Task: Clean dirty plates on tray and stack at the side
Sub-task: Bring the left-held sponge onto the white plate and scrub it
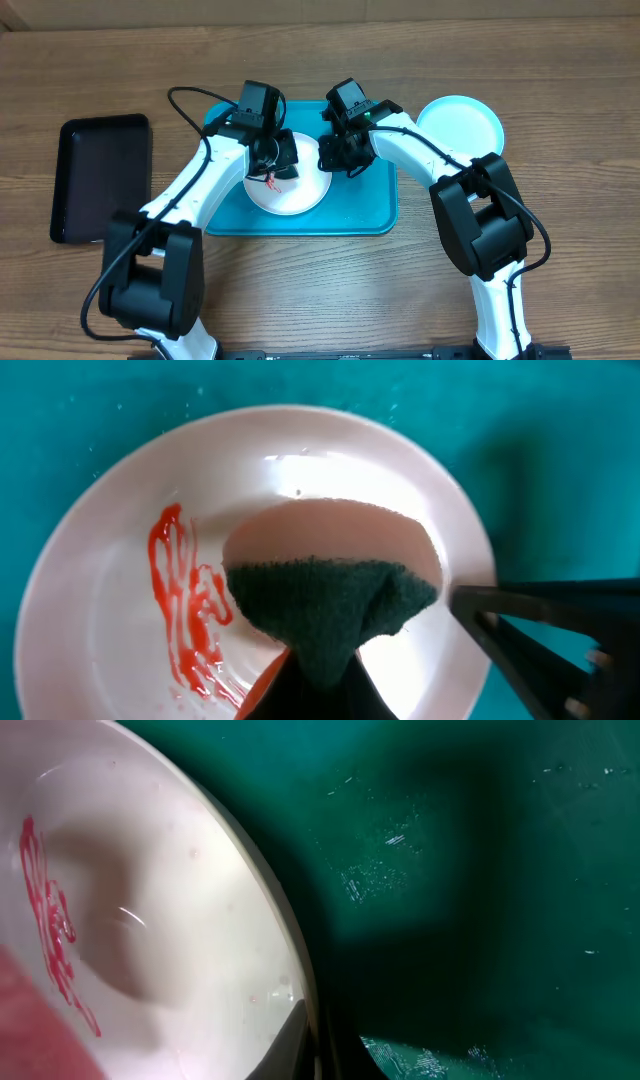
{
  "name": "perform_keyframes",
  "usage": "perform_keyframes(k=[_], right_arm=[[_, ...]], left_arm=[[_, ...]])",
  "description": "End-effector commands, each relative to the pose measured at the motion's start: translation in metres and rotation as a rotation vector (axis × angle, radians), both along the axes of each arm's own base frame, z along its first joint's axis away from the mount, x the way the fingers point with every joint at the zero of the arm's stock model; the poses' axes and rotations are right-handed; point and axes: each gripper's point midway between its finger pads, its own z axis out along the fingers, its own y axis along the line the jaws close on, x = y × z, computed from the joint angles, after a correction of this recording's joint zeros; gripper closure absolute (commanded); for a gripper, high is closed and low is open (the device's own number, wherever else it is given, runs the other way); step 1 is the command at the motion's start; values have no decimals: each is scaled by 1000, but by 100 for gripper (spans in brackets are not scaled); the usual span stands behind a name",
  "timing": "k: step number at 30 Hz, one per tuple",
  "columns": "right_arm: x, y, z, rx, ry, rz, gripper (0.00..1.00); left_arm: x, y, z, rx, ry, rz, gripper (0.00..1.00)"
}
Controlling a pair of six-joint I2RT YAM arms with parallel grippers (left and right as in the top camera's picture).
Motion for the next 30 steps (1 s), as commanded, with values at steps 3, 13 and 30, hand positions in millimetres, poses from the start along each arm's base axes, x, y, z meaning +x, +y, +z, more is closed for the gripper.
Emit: perform_keyframes(k=[3,13,30], right_arm=[[-7,-2,-20,-36,50,-49,96],[-8,-3,-21,-40,54,-48,96],[-7,-3,-21,-38,52,-48,95]], left_arm=[[-8,-3,-33,-2,92,38,95],[-22,39,-66,244,167,-13,94],[0,20,-38,109,141,-27,96]])
